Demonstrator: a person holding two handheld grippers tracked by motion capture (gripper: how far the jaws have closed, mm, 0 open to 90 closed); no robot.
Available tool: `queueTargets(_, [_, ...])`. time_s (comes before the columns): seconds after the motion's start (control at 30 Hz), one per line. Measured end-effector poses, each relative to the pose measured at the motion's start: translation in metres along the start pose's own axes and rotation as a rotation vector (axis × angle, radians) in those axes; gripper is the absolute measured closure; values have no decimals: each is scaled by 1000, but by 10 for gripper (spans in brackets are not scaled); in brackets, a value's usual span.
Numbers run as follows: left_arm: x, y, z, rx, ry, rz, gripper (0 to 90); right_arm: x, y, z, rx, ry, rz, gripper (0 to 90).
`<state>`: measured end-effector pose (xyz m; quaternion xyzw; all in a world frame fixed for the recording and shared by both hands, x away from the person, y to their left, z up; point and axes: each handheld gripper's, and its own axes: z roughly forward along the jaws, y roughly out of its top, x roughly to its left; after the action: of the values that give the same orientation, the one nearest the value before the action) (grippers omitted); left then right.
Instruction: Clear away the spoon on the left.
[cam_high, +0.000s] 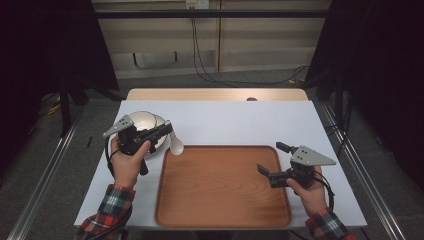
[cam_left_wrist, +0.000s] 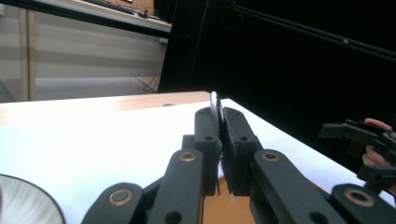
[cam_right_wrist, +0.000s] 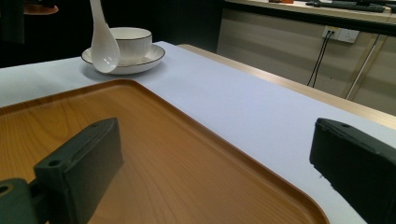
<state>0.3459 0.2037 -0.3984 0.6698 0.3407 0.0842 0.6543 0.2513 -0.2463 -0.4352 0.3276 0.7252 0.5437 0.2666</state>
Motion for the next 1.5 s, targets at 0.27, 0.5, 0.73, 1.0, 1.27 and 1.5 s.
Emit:
queueTargets(0.27, [-8,-4,1,32,-25,0,854,0,0,0,1,-1,1,20])
queueTargets(0.5, [-14,-8,4,48,-64,2,854,0,0,0,1,-2,-5,20])
queueTargets(0.73, [-21,-15,6,84,-87,11,854,0,0,1,3,-1,-3,20])
queueTargets(1.0, [-26,-20,7,103,-114,5,854,0,0,1,4,1,-6,20])
queueTargets(1.27, [-34,-24,8,112,-142,-2,854,1,0,1,6,-1,-13,20])
queueTargets(1.5, [-39,-27,4,116,-167,-17,854,2,-1,3,12,8,-16,20])
